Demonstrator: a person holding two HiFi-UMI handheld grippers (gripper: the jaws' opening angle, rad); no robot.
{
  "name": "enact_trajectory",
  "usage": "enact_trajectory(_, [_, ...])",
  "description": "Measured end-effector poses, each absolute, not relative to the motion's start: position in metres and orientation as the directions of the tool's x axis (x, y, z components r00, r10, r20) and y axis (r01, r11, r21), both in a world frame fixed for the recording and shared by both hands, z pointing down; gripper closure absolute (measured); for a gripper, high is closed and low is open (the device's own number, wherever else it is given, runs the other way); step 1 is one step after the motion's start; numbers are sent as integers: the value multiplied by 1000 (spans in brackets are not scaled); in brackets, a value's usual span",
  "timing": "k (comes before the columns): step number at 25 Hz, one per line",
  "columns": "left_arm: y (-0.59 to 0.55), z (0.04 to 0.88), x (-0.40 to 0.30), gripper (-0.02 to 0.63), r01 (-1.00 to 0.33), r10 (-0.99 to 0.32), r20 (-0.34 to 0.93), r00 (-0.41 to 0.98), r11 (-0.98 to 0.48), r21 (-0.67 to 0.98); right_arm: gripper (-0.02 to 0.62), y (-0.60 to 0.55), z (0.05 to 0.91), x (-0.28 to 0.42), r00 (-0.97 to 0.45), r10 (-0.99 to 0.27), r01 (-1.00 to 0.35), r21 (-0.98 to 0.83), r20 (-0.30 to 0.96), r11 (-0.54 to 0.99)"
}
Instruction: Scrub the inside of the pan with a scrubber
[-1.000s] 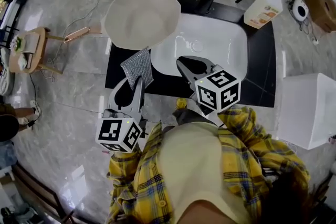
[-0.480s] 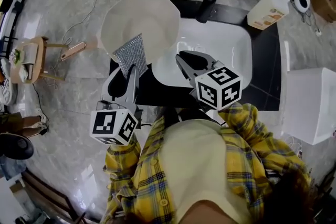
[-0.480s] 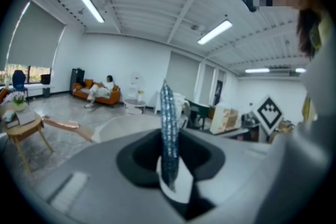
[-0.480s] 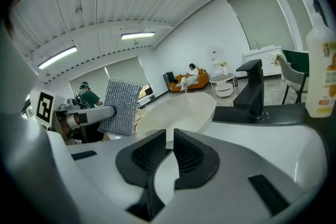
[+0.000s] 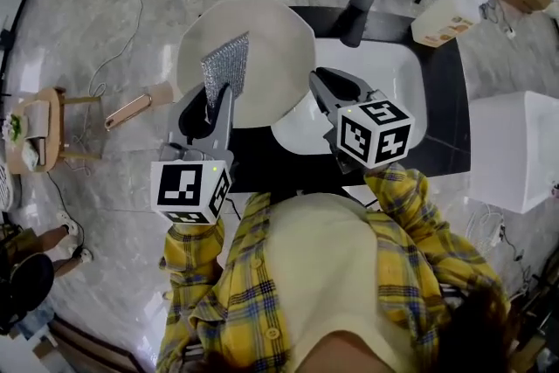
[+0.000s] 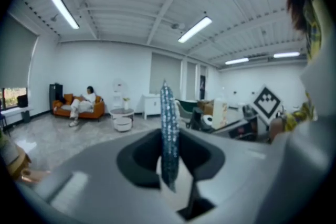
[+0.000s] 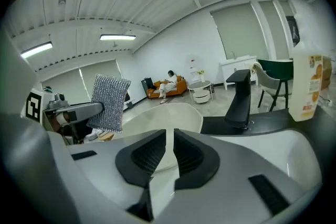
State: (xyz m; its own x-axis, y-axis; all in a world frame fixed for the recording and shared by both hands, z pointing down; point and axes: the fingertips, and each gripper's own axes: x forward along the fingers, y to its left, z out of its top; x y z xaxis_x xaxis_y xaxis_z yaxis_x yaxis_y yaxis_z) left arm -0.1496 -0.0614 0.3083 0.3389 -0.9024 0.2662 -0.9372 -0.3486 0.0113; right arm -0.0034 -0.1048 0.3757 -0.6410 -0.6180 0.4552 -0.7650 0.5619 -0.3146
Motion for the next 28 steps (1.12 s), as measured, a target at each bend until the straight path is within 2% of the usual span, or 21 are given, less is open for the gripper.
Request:
enact_trajectory(5, [-83,310,-152,518,-887,-850,269,453,-460,41,578,-113,387,0,-553,-677,-832,-289,486,473])
enact_trajectory(9, [-100,322,-147,518,-862,-819,312,482,-507,3,578,-118,398,3,-505,-696,-863,-275,511,424])
enact_trajectory(15, [-136,345,-139,518,-851,-792,403,459,-522,-57,578,-132,403,7,-489,-697,-872,-264,524,412])
enact_trajectory(22, [-174,379,-140,518,-891,-805,484,345,-442,-100,578,-146,416,10,-511,-667,-859,-290,542,422])
enact_trajectory(28, [-196,407,-132,518,-888,-782,547,300,-438,-138,578,-157,425,14,-526,-650,-850,-311,548,426])
